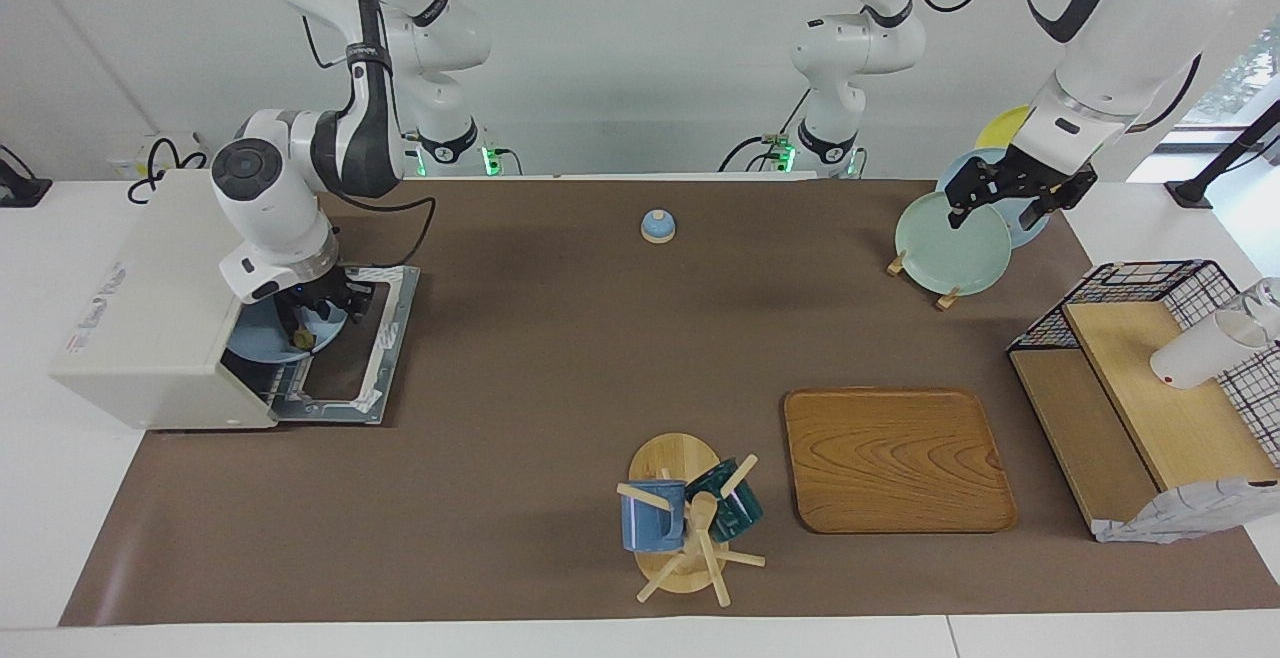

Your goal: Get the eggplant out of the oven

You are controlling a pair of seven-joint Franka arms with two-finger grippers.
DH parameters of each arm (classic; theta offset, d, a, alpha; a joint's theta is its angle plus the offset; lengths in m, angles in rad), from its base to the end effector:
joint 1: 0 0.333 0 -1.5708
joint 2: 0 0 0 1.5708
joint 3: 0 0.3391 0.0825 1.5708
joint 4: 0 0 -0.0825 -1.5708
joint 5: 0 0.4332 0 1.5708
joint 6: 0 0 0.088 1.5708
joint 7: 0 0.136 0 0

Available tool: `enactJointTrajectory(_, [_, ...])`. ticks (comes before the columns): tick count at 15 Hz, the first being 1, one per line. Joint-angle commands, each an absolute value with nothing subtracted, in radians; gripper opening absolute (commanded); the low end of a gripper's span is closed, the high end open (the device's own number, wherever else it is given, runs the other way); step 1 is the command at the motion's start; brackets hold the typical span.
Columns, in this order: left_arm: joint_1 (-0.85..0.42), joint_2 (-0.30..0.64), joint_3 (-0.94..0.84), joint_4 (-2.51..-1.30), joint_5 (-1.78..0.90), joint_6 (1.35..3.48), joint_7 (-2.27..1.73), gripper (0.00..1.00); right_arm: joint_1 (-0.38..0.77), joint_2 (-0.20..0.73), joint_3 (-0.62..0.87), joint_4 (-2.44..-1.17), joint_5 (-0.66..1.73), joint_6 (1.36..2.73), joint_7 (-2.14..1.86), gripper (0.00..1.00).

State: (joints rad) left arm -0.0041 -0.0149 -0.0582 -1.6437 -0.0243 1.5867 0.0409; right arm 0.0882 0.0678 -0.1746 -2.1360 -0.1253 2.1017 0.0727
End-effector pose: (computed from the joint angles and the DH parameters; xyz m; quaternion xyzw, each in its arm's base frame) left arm 0.5955 -0.0406 0.5910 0.9984 -0.0511 -0.0212 0.0115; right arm 0.5745 -0.0587 0.3329 0.9960 -0.0450 -0.0510 0.0578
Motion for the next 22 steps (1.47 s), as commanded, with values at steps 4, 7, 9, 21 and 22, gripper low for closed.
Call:
enactJointTrajectory(4, [-0.002, -0.021, -0.058, -1.647, -0.006, 1.589, 0.049, 1.00, 0.090, 0.026, -0.167, -2.198, -0.144, 2.163, 0.055, 0.00])
enactJointTrajectory(7, [-0.002, -0.021, -0.058, -1.647, -0.006, 1.589, 0.049, 1.00, 0.129, 0.060, -0.163, -2.102, -0.161, 2.117, 0.060, 0.00])
enactJointTrajectory(9, [-0.002, -0.021, -0.058, -1.647, -0.006, 1.589, 0.049, 1.00, 0.202, 0.081, -0.163, -2.022, -0.161, 2.054, 0.081, 0.00])
enactJointTrajectory(21, [-0.002, -0.021, -0.058, -1.647, -0.006, 1.589, 0.049, 1.00, 0.673, 0.659, -0.124, -1.144, -0.031, 1.722, 0.958, 0.00])
enactJointTrajectory(22, [-0.002, -0.021, -0.058, -1.647, -0.006, 1.589, 0.049, 1.00, 0.678, 0.660, -0.095, -1.147, -0.015, 1.783, 1.015, 0.00])
